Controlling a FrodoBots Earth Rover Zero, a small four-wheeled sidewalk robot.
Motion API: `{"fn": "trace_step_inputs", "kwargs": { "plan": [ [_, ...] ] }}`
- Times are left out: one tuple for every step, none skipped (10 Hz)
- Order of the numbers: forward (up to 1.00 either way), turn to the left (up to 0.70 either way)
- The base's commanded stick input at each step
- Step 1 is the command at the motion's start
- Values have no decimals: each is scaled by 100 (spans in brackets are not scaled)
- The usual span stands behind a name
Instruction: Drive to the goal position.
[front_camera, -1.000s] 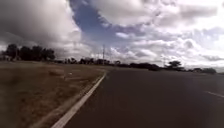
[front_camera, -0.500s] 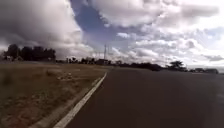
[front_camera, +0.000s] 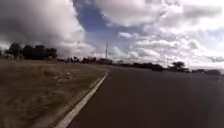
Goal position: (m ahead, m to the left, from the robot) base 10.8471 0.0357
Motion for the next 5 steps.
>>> {"fn": "trace_step_inputs", "kwargs": {
  "plan": [
    [74,-11],
    [73,0],
    [73,0],
    [73,0],
    [73,0]
  ]
}}
